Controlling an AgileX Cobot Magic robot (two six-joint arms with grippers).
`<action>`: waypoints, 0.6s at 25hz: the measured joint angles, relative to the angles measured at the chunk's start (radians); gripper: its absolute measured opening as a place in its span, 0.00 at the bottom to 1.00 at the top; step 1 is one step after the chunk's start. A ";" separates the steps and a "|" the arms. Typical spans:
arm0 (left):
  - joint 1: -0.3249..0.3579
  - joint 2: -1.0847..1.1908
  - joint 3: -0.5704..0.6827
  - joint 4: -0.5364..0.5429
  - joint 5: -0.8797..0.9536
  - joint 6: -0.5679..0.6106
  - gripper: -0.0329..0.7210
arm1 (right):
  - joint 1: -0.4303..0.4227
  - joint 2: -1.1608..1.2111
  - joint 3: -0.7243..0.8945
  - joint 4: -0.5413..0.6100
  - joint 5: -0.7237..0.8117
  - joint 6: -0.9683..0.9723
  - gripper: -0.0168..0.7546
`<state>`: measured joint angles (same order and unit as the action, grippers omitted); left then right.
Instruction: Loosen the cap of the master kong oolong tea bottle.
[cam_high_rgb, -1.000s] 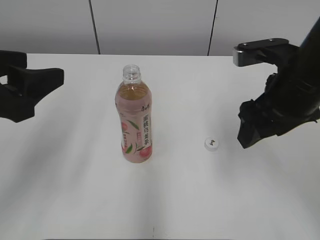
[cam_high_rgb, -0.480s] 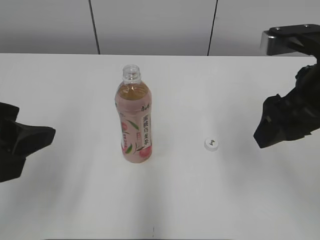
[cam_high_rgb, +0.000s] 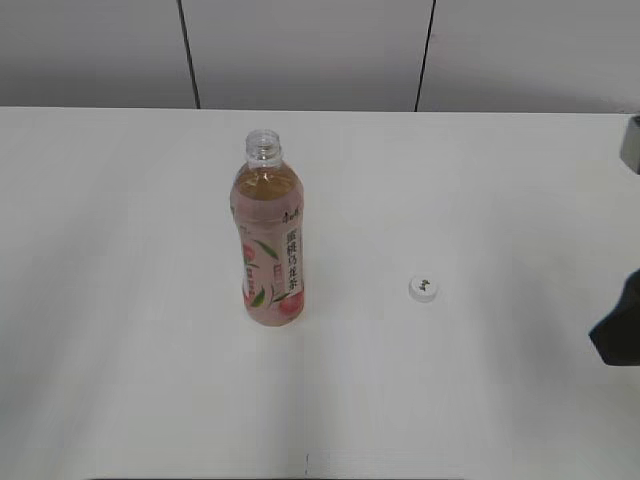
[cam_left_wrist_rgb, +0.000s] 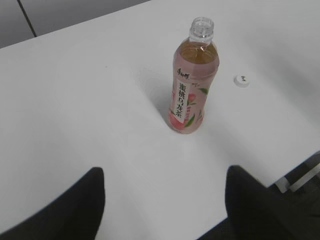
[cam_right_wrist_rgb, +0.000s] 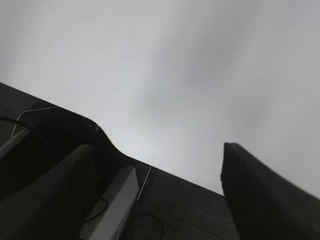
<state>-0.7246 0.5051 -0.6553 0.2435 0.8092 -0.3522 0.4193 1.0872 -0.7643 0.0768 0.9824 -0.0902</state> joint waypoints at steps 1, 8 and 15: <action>0.000 -0.038 0.000 -0.016 0.023 0.015 0.65 | 0.000 -0.028 0.021 -0.012 -0.001 0.000 0.79; 0.000 -0.230 0.025 -0.105 0.182 0.119 0.63 | 0.000 -0.319 0.120 -0.041 0.001 0.001 0.79; 0.000 -0.415 0.091 -0.109 0.223 0.151 0.62 | 0.000 -0.600 0.198 -0.068 0.027 -0.006 0.79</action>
<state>-0.7249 0.0903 -0.5647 0.1350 1.0322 -0.2008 0.4193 0.4875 -0.5666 0.0089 1.0090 -0.0960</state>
